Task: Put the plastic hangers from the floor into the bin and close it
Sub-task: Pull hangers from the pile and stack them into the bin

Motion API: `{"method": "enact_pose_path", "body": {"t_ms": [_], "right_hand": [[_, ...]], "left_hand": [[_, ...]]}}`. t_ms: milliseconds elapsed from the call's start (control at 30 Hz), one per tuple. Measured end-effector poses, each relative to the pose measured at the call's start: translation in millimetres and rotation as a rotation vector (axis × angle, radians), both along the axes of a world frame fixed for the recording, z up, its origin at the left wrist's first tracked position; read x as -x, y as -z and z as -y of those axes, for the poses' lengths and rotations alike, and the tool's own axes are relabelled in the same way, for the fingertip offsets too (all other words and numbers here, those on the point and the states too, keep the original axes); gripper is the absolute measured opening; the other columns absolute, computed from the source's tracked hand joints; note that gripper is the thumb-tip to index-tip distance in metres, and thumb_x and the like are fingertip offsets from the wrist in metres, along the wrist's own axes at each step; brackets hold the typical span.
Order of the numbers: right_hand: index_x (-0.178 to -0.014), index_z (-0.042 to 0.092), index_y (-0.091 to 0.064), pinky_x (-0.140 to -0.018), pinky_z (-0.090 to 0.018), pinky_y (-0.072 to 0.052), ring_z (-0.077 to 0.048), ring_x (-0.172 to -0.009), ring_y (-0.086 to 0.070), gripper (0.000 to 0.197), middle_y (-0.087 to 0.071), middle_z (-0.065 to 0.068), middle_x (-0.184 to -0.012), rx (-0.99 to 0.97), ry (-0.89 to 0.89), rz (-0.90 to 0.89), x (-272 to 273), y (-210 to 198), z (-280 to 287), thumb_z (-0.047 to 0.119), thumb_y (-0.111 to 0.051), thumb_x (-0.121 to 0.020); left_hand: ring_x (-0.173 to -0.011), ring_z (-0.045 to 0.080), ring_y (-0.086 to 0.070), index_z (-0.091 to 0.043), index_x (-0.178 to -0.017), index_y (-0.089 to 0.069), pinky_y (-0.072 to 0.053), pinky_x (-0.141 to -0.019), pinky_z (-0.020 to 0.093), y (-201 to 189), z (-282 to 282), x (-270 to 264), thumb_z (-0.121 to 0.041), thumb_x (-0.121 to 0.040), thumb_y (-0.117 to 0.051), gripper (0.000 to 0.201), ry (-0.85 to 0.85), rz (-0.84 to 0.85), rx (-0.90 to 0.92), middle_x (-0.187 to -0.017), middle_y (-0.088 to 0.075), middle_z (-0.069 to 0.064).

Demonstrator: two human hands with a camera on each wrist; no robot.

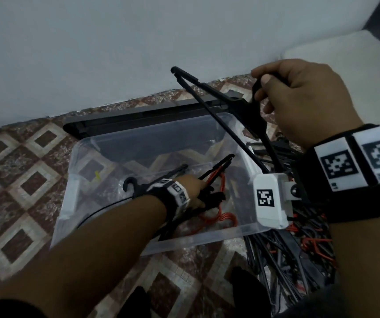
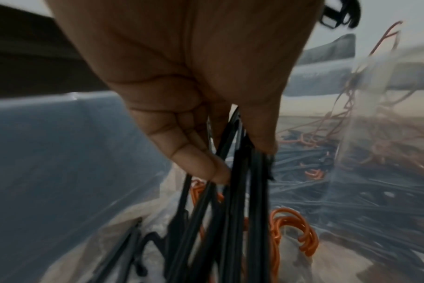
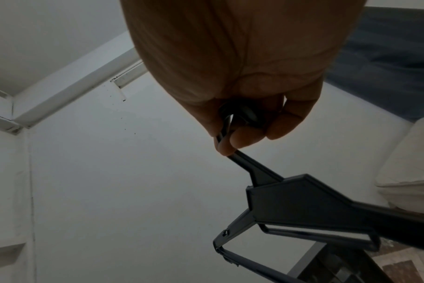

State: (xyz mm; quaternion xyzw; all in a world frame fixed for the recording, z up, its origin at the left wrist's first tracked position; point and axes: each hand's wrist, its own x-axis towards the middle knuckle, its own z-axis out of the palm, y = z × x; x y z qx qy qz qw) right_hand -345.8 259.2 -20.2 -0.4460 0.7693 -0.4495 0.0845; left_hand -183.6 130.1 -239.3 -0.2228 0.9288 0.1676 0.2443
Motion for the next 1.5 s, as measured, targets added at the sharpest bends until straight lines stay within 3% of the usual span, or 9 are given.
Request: {"method": "enact_pose_path", "body": {"t_ms": [133, 233, 367, 567, 767, 1000, 1200, 1333, 1500], "right_hand": [[-0.113, 0.026, -0.068, -0.06, -0.006, -0.043, -0.002, -0.068, -0.061, 0.025, -0.069, 0.01, -0.084, -0.019, -0.013, 0.033, -1.2, -0.1, -2.0, 0.022, -0.047, -0.1], [-0.115, 0.023, -0.068, -0.053, -0.004, -0.042, 0.001, -0.062, -0.06, 0.026, -0.069, 0.01, -0.084, -0.006, -0.023, 0.075, -3.7, 1.7, -0.8, 0.02, -0.046, -0.101], [-0.117, 0.02, -0.068, -0.055, -0.006, -0.045, 0.004, -0.057, -0.061, 0.028, -0.07, 0.007, -0.079, 0.03, -0.038, 0.172, -5.4, 5.8, 1.9, 0.014, -0.046, -0.101], [-0.097, 0.027, -0.068, -0.08, -0.048, -0.055, -0.017, -0.071, -0.07, 0.029, -0.073, -0.002, -0.08, 0.043, -0.085, 0.292, -12.8, 11.3, 7.6, 0.011, -0.044, -0.101], [-0.106, 0.009, -0.068, -0.067, -0.031, -0.051, -0.024, -0.072, -0.072, 0.028, -0.075, -0.011, -0.079, 0.022, -0.252, 0.558, -22.4, 9.9, 15.1, 0.005, -0.041, -0.102], [-0.102, 0.005, -0.068, -0.067, -0.031, -0.056, -0.029, -0.067, -0.066, 0.026, -0.067, -0.014, -0.072, 0.124, -0.41, 0.869, -33.4, 1.1, 18.4, 0.01, -0.043, -0.102], [-0.098, 0.018, -0.072, -0.054, -0.021, -0.041, -0.01, -0.056, -0.045, 0.026, -0.049, 0.004, -0.061, 0.071, -0.384, 0.628, -38.5, 0.3, 20.2, 0.013, -0.047, -0.102], [-0.101, 0.024, -0.071, -0.064, -0.028, -0.041, -0.007, -0.059, -0.051, 0.023, -0.056, 0.017, -0.056, -0.025, -0.289, 0.279, -32.0, 0.0, 16.6, 0.023, -0.049, -0.1], [-0.105, 0.026, -0.07, -0.06, -0.022, -0.051, -0.002, -0.056, -0.054, 0.022, -0.06, 0.017, -0.058, -0.023, -0.194, 0.192, -21.4, 1.7, 12.7, 0.024, -0.048, -0.1]], "left_hand": [[-0.11, 0.028, -0.061, -0.024, -0.132, -0.054, -0.044, -0.089, 0.028, -67.9, 25.1, -58.8, -0.041, -0.094, -0.057, 0.042, -0.154, -0.127, 0.082, -0.122, -0.065, 0.008], [-0.081, 0.02, -0.069, -0.021, -0.11, -0.062, -0.053, -0.076, 0.032, -126.3, 44.2, -112.3, -0.036, -0.098, -0.052, 0.022, -0.37, -0.364, 0.165, -0.1, -0.073, 0.001], [-0.055, 0.015, -0.064, -0.019, -0.099, -0.063, -0.054, -0.05, 0.025, -179.5, 56.6, -167.8, -0.038, -0.101, -0.047, 0.025, -0.726, -0.897, -0.02, -0.085, -0.075, -0.002], [-0.046, 0.015, -0.049, -0.017, -0.091, -0.059, -0.042, -0.043, 0.021, -204.7, 74.9, -202.1, -0.043, -0.099, -0.048, 0.029, -0.879, -1.426, -0.493, -0.076, -0.072, 0.006], [-0.045, 0.013, -0.046, -0.017, -0.094, -0.061, -0.04, -0.046, 0.02, -193.4, 69.2, -184.6, -0.044, -0.099, -0.044, 0.032, -0.831, -1.494, -0.895, -0.071, -0.068, 0.003], [-0.048, 0.013, -0.051, -0.017, -0.092, -0.062, -0.046, -0.048, 0.023, -178.5, 59.9, -161.4, -0.045, -0.096, -0.047, 0.032, -0.917, -1.418, -0.908, -0.076, -0.069, 0.005], [-0.058, 0.022, -0.068, -0.008, -0.1, -0.058, -0.057, -0.054, 0.03, -133.5, 55.5, -134.0, -0.04, -0.097, -0.053, 0.033, -1.203, -0.944, -0.744, -0.075, -0.069, 0.011], [-0.071, 0.02, -0.07, -0.017, -0.087, -0.07, -0.058, -0.065, 0.034, -83.8, 48.3, -114.7, -0.052, -0.09, -0.058, 0.037, -0.727, -0.281, -0.317, -0.081, -0.074, 0.004], [-0.094, 0.026, -0.065, -0.018, -0.11, -0.066, -0.051, -0.078, 0.029, -33.6, 15.8, -39.9, -0.058, -0.078, -0.066, 0.051, -0.119, 0.055, -0.063, -0.108, -0.069, 0.003]]}}
